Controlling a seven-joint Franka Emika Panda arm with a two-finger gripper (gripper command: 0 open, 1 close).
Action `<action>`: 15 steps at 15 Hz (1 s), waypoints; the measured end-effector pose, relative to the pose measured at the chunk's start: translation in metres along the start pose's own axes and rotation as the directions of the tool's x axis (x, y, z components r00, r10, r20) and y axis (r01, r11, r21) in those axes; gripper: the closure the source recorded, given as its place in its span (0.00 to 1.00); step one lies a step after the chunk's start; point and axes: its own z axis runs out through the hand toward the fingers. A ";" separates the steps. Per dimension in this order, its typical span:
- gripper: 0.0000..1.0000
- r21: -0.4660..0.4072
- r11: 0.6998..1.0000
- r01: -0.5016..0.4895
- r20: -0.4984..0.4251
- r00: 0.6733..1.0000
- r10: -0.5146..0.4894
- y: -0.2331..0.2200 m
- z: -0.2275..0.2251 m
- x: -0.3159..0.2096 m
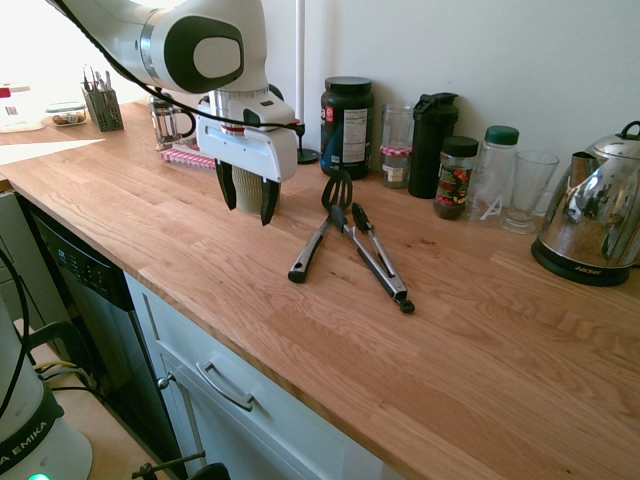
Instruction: Put the tongs back in the holder
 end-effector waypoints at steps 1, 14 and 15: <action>0.00 -0.002 1.000 0.000 0.002 1.000 0.000 0.000 0.001 0.000; 0.00 -0.060 0.751 0.658 0.032 0.753 -0.658 0.057 -0.060 0.083; 0.00 -0.075 0.710 0.701 0.032 0.713 -0.700 0.056 -0.056 0.086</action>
